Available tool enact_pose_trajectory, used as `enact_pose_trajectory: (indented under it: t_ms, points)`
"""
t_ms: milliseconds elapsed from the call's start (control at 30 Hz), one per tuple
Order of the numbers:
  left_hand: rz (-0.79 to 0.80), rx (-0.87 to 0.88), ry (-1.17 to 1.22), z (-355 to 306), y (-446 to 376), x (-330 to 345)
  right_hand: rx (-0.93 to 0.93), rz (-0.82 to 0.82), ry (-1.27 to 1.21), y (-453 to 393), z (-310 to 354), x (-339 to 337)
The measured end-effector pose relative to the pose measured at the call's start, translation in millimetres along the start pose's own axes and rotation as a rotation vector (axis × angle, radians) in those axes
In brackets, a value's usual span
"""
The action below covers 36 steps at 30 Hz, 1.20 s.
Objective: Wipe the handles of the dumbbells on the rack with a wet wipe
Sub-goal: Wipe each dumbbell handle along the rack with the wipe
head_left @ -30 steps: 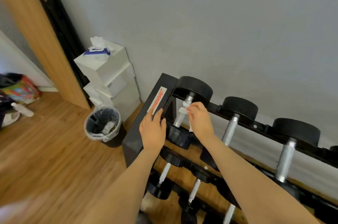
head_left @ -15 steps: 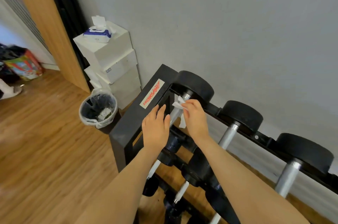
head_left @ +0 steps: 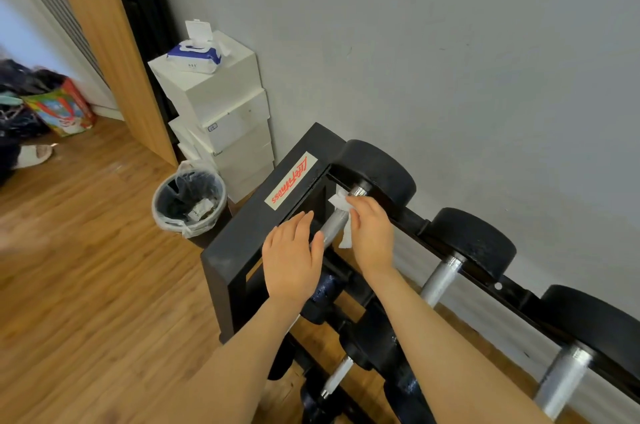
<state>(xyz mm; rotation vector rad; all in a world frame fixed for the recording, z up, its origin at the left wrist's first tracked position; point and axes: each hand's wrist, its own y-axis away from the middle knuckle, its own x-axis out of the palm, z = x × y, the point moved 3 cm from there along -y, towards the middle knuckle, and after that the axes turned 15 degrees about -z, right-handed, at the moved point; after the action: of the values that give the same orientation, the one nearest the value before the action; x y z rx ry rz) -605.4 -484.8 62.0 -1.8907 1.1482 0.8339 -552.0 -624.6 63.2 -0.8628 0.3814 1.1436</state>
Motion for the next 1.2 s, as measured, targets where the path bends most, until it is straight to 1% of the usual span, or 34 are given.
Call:
enact_pose_trajectory:
  t_ms: [100, 200, 267, 400, 567, 700, 833, 900, 967, 1033, 1100, 1200]
  points:
    - [-0.012, 0.009, 0.012, 0, 0, -1, 0.042, 0.021, -0.058, -1, 3, -1]
    - [-0.030, 0.021, 0.008, 1, 0, -1, 0.108, 0.004, -0.114, -2, 5, -4]
    - [-0.034, 0.026, 0.002, 1, 0, -1, 0.153, 0.041, -0.163, -1, 5, -5]
    - [-0.035, 0.036, -0.003, 0, 0, -1, 0.153, 0.094, -0.160, -3, 2, -2]
    - [-0.035, 0.036, 0.004, 0, 0, -2, 0.031, 0.033, 0.004, -9, -3, 4]
    - [-0.041, 0.032, -0.014, 0, 1, -1, -0.194, -0.043, 0.128, -12, -5, 10]
    - [-0.038, 0.028, -0.021, 1, 2, -1, -0.337, -0.086, 0.223, -7, -8, 15]
    - [-0.030, 0.023, -0.023, 0, 1, -2, -0.404, -0.056, 0.241, -5, -13, 19]
    - [-0.018, 0.016, -0.026, 0, 1, -1, -0.429, 0.016, 0.249, -5, -18, 23]
    - [-0.013, 0.011, -0.023, 1, 1, -1, -0.434, 0.049, 0.255, -9, -19, 23]
    - [-0.009, 0.013, -0.021, 1, 1, -1, -0.417, 0.032, 0.255, -13, -17, 22]
    - [-0.007, 0.015, -0.022, 0, 1, -1, -0.341, -0.048, 0.242, -9, -13, 19]
